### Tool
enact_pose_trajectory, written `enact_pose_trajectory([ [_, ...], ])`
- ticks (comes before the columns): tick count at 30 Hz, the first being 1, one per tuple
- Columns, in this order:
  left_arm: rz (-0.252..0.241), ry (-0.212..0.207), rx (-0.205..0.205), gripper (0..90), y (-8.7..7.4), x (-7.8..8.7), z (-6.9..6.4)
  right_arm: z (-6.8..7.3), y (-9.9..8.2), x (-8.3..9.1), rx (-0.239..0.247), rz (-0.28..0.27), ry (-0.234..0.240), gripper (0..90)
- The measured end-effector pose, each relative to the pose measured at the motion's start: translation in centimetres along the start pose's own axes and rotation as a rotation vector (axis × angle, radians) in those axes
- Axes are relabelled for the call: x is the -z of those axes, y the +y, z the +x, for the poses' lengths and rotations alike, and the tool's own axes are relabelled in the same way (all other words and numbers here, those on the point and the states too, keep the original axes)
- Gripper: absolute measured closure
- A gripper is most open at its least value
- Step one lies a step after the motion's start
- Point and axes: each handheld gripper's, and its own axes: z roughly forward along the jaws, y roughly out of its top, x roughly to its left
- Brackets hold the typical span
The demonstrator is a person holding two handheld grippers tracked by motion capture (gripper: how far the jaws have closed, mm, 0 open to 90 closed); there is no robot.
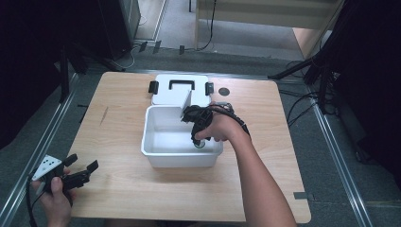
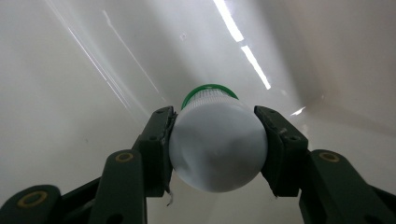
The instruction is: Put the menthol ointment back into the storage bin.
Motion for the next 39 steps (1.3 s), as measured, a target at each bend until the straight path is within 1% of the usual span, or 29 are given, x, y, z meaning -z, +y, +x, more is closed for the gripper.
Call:
enact_pose_trajectory([
  [6,-0.001,0.002,0.0,8.2,0.0,0.0,0.0,0.0,0.2,-0.8,0.011,0.0,-0.012,51.8],
  [7,-0.001,0.002,0.0,8.3,0.0,0.0,0.0,0.0,0.2,-0.9,0.019,-0.001,-0.013,51.7],
  [11,-0.001,0.002,0.002,8.3,0.0,0.0,0.0,0.1,0.1,-1.6,0.025,0.016,-0.015,51.7],
  [14,-0.001,0.002,0.001,8.2,0.0,0.0,0.0,0.2,0.1,-2.3,0.028,0.045,-0.02,51.7],
  [19,-0.001,0.002,0.001,8.3,0.0,0.0,0.0,0.3,0.1,-2.7,0.027,0.058,-0.022,51.7],
  [20,0.001,0.002,0.002,8.3,0.0,0.0,0.0,0.3,0.2,-3.0,0.029,0.069,-0.028,51.7],
  [21,0.001,0.002,0.002,8.2,0.0,0.0,0.0,0.3,0.2,-3.0,0.029,0.069,-0.028,51.7],
  [22,0.002,0.001,0.001,8.3,0.0,0.0,0.0,0.3,0.2,-3.1,0.03,0.076,-0.04,51.7],
  [27,0.001,0.0,0.001,8.2,0.0,0.0,0.0,0.4,0.2,-3.2,0.029,0.085,-0.044,51.5],
  [28,0.001,0.0,0.001,8.3,0.0,0.0,0.0,0.4,0.2,-3.2,0.029,0.095,-0.054,51.2],
  [30,0.001,0.0,0.0,8.3,0.0,0.0,0.0,0.4,0.2,-3.2,0.03,0.098,-0.06,51.2],
  [39,-0.001,-0.001,0.001,8.3,0.0,0.0,0.0,0.4,0.2,-3.1,0.028,0.091,-0.064,49.9],
])
